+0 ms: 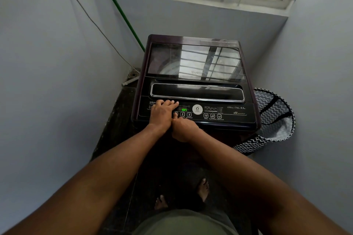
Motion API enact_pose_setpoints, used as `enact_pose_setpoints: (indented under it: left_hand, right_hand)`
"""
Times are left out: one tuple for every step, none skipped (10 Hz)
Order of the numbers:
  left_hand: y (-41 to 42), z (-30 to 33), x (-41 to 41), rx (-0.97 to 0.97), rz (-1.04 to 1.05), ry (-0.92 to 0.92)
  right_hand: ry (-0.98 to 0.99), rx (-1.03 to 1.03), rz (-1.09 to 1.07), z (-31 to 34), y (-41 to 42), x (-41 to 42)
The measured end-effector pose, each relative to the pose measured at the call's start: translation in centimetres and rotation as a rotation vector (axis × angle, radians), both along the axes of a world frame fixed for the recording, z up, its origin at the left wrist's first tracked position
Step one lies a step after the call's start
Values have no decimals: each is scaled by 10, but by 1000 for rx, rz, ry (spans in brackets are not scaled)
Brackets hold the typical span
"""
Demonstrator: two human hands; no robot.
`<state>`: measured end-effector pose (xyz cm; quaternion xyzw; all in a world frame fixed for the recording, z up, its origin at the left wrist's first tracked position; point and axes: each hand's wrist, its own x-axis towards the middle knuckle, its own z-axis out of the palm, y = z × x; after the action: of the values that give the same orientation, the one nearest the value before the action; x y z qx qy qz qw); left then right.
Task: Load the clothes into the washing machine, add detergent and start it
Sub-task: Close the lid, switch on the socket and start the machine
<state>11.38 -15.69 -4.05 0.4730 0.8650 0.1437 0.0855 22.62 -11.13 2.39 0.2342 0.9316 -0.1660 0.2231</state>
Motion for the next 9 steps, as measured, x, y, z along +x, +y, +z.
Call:
enact_pose_setpoints:
  left_hand:
    - [0, -1, 0, 2, 1, -6]
    - [-1, -1, 0, 7, 4, -10]
    - [-1, 0, 0, 7, 4, -8]
    - [0, 1, 1, 9, 3, -2]
    - [0, 0, 0, 11, 4, -3]
    - [0, -3, 0, 19, 7, -3]
    - [0, -6, 0, 25, 8, -5]
    - [1, -6, -1, 27, 7, -1]
    - [1, -7, -1, 30, 10, 10]
  right_hand:
    - [4, -3, -4, 1, 0, 0]
    - [1, -10, -6, 0, 0, 0]
    - [4, -16, -10, -1, 0, 0]
    - [11, -21, -22, -2, 0, 1]
    - [22, -22, -36, -4, 0, 1]
    - [32, -20, -42, -7, 0, 1]
    - [33, -18, -52, -8, -1, 1]
    - [43, -5, -53, -8, -1, 2]
    - [36, 2, -54, -9, -1, 2]
